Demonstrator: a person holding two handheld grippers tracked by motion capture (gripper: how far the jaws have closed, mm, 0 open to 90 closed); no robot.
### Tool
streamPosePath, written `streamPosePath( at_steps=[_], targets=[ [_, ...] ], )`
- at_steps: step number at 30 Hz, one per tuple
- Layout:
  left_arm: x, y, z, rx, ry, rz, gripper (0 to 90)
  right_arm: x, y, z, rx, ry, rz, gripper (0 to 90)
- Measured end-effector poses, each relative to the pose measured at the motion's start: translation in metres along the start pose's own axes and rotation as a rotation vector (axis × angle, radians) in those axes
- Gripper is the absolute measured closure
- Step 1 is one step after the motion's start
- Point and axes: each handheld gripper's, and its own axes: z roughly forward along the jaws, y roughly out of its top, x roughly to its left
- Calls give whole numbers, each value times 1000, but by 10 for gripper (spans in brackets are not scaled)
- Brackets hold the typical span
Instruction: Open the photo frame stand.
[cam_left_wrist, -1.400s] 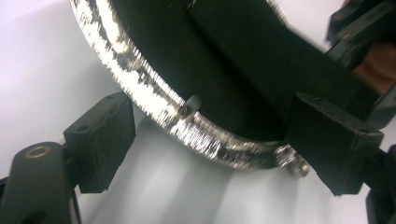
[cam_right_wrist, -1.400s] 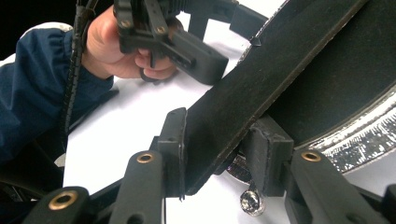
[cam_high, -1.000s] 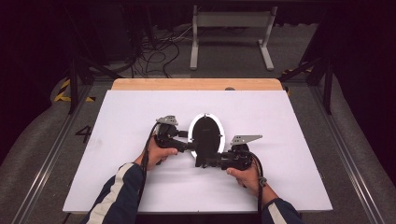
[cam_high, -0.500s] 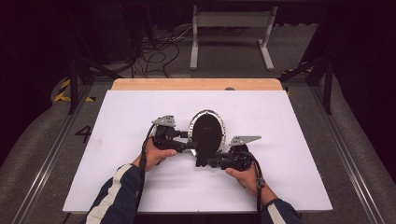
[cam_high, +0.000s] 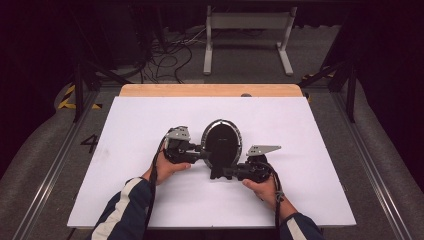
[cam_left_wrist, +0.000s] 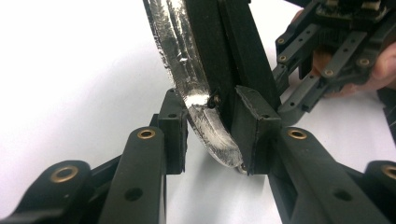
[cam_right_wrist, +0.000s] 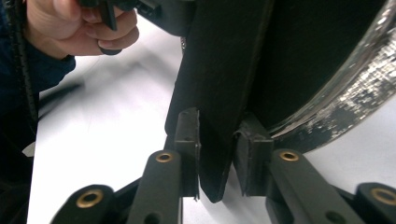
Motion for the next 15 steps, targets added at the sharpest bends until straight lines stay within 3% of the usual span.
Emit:
streamPosePath(
  at_steps=[7,10,15],
  targets=[
    [-12,6,-1,11,81,89,684,4,2,-3,4,-25,-20,764],
    [-15,9,-2,17,140,155,701,6,3,-4,-1,-18,-29,770],
    [-16,10,-3,22,174,192,705,9,5,-5,0,-28,-36,766]
  ],
)
